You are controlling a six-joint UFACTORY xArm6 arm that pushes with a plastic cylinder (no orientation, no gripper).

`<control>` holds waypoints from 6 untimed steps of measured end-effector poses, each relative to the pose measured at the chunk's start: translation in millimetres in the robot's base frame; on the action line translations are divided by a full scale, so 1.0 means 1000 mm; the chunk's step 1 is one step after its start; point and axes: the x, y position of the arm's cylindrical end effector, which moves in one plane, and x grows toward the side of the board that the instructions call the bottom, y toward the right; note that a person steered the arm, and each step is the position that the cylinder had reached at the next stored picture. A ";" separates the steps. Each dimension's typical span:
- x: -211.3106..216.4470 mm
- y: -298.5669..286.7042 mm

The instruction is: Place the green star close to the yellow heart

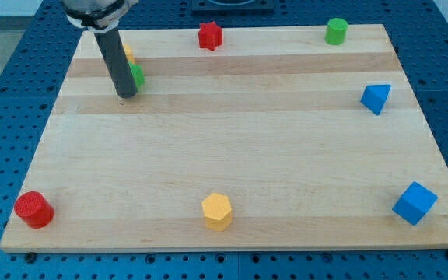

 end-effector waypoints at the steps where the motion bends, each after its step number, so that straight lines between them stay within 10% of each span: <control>1: -0.008 0.000; 6: -0.034 0.040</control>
